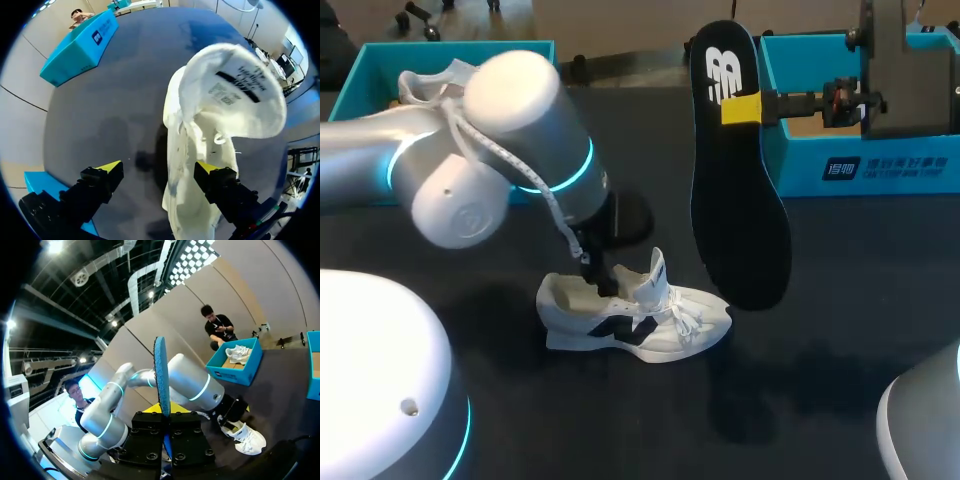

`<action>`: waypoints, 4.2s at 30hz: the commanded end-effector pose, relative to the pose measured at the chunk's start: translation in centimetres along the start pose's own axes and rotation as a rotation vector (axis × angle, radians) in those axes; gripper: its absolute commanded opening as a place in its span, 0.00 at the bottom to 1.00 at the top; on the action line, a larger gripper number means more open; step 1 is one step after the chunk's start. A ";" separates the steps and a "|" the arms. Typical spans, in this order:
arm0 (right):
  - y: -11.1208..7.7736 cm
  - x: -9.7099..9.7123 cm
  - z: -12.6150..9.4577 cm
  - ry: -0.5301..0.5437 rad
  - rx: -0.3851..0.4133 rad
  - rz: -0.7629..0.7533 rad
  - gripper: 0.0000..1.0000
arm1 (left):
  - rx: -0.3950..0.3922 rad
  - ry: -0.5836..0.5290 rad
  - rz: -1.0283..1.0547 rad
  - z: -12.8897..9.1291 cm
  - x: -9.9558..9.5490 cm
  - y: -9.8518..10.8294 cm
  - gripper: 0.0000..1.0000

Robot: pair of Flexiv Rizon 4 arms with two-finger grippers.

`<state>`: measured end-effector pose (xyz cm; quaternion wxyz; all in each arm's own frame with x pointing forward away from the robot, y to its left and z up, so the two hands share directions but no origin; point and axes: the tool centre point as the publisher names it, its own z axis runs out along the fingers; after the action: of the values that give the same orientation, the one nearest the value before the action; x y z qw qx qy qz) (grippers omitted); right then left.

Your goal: Take the shoe out of the shoebox, open the shoe tongue, remove and reinsert the insole, then place the shoe into the shoebox

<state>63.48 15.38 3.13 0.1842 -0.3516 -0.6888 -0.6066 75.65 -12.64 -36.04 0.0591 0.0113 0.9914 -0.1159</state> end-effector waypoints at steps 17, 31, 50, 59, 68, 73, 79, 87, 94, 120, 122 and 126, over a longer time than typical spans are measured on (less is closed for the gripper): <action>0.0 -0.1 0.4 -0.001 0.000 0.002 0.00 | -0.021 0.104 0.028 3.6 0.6 0.5 0.00; 0.0 -0.1 0.4 -0.001 0.000 0.002 0.00 | -0.118 0.373 0.331 0.2 0.0 -0.5 0.00; 0.0 -0.1 0.4 -0.001 0.000 0.002 0.00 | -0.037 0.591 1.011 -2.3 -0.5 -2.4 0.00; 0.0 -0.1 0.4 -0.001 0.000 0.002 0.00 | -0.037 0.591 1.011 -2.3 -0.5 -2.4 0.00; 0.0 -0.1 0.4 -0.001 0.000 0.002 0.00 | -0.052 0.580 1.115 -1.4 -0.5 -2.6 0.00; 0.0 -0.1 0.4 -0.001 0.000 0.002 0.00 | -0.067 0.554 1.228 -1.2 -0.5 -3.2 0.00; 0.0 -0.1 0.4 -0.001 0.000 0.002 0.00 | -0.098 0.515 1.287 -0.6 -0.5 -4.2 0.00; 0.0 -0.1 0.4 -0.001 0.000 0.002 0.00 | -0.120 0.494 1.341 0.4 0.1 -6.3 0.00; 0.0 -0.1 0.4 -0.001 0.000 0.002 0.00 | -0.157 0.514 1.385 1.5 0.4 -7.0 0.00; 0.0 -0.1 0.4 -0.001 0.000 0.002 0.00 | -0.126 0.605 1.421 4.2 1.5 -7.5 1.00; 0.0 -0.1 0.4 -0.001 0.000 0.002 0.00 | -0.114 0.588 1.422 3.5 1.4 -7.6 1.00; 0.0 -0.1 0.4 -0.001 0.000 0.002 0.00 | -0.074 0.552 1.420 1.9 1.1 -8.1 1.00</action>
<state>63.47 15.38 3.13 0.1842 -0.3516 -0.6888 -0.6067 74.53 -22.12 -37.67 -0.1435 0.6716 0.7268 -0.0006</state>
